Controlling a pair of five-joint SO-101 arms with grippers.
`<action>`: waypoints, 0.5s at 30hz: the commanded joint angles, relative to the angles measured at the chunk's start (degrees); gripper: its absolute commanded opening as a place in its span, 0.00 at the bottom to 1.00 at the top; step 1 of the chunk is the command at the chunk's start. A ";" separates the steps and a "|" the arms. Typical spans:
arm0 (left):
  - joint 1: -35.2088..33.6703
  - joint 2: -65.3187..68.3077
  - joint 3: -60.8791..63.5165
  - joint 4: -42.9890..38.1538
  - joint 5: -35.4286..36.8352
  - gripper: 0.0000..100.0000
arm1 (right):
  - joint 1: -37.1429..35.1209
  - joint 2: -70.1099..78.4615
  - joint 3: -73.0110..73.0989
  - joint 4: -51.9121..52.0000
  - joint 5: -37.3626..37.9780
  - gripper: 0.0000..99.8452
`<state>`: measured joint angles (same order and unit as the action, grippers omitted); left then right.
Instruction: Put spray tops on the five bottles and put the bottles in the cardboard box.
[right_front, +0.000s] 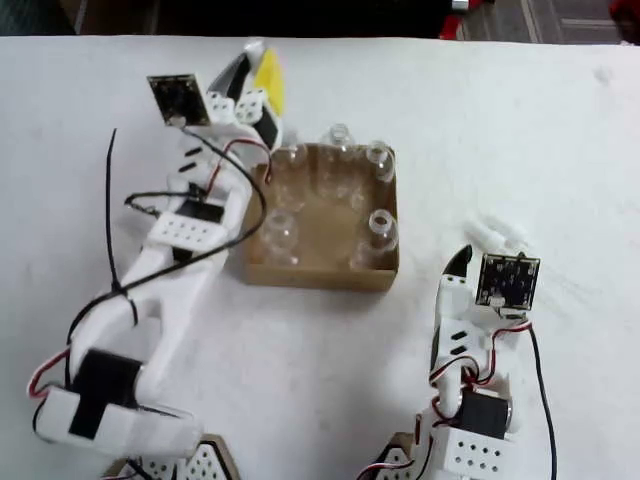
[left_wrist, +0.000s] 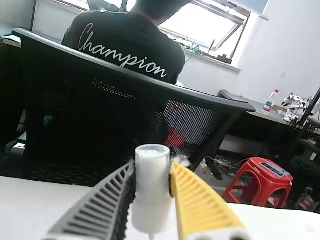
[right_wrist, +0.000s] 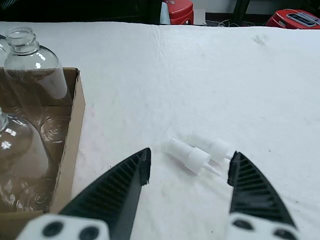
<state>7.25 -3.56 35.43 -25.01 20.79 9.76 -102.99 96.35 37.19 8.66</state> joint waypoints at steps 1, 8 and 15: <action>1.36 -6.64 3.87 -2.02 0.26 0.02 | -0.40 -0.04 0.53 -1.27 0.62 0.23; 4.35 -7.08 7.82 -2.11 0.18 0.02 | -0.31 -0.04 0.53 -1.27 0.62 0.23; 5.23 -7.16 11.25 -5.98 -16.79 0.02 | -0.31 -0.04 0.53 -1.27 0.62 0.23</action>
<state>10.68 -7.43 44.13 -25.45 14.37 9.76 -102.99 96.35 37.19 8.66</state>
